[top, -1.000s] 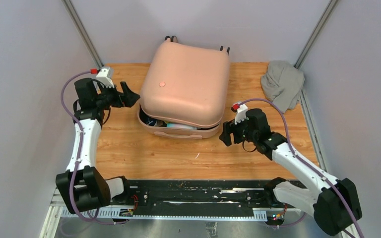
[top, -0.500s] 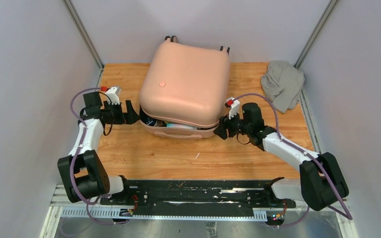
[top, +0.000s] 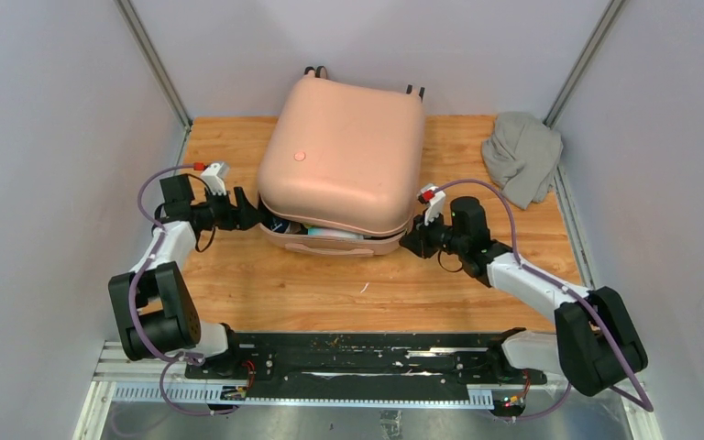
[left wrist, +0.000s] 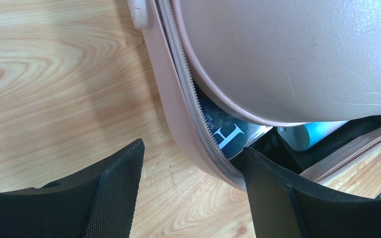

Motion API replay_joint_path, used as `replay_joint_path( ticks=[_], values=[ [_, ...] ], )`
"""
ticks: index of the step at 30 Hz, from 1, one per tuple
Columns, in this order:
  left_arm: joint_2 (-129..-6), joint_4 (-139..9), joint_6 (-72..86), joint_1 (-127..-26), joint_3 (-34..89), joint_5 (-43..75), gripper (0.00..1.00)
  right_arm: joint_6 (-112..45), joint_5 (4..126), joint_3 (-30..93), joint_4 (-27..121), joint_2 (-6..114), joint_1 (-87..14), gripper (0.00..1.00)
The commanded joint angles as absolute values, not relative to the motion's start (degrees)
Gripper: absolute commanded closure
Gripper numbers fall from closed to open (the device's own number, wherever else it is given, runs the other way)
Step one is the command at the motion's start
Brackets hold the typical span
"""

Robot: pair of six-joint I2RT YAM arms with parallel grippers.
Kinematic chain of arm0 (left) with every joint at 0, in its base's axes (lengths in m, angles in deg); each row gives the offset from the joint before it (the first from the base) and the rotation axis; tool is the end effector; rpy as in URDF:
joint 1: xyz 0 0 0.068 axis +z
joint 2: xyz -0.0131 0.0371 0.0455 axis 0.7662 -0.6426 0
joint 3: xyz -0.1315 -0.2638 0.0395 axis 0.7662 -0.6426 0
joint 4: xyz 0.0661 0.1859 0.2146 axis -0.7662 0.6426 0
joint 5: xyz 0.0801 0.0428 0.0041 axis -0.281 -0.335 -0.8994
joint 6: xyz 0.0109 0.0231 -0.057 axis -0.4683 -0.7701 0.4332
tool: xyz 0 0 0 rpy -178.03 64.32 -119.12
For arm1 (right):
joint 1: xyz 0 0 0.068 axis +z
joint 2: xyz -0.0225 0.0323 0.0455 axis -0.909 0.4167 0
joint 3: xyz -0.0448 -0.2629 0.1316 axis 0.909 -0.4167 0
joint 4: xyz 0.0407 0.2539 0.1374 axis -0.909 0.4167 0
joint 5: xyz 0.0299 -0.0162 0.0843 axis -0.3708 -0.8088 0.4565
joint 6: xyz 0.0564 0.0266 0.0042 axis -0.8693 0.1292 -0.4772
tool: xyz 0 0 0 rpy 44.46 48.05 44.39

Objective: Pack the luggage
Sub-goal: Zip the luggage at the corner of the board.

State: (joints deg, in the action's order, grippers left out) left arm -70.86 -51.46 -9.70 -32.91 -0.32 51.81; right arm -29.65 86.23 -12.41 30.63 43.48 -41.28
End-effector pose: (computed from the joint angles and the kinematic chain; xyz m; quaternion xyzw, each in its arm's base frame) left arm 0.2982 0.0573 0.2141 0.0498 0.8687 -0.2734 0.4099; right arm 0.2484 0.1360 0.2117 -0.2806 0.7730 0.3261 0.4663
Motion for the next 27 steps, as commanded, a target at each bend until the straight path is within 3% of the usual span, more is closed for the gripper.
replay_joint_path(
  ticks=[1, 7, 11, 20, 27],
  values=[
    [-72.7, -52.8, -10.6, -33.4, -1.7, 51.1, 0.29, -28.6, 80.7, -12.0, 27.8, 40.2, -42.0, 0.93],
    [-72.8, -52.8, -11.2, -33.8, -1.7, 50.4, 0.45, -28.1, 76.6, -12.3, 29.6, 38.0, -42.0, 1.00],
    [-72.6, -52.5, -11.8, -34.3, -2.0, 50.2, 0.63, -27.6, 75.4, -12.4, 30.9, 37.5, -42.0, 1.00],
    [-72.4, -52.2, -12.2, -35.0, -2.1, 49.7, 0.88, -27.3, 74.5, -11.9, 30.7, 37.5, -42.0, 0.57],
    [-72.5, -52.0, -12.6, -35.2, -2.1, 49.0, 0.92, -26.8, 76.5, -10.6, 29.5, 39.6, -42.0, 0.43]
  ],
)
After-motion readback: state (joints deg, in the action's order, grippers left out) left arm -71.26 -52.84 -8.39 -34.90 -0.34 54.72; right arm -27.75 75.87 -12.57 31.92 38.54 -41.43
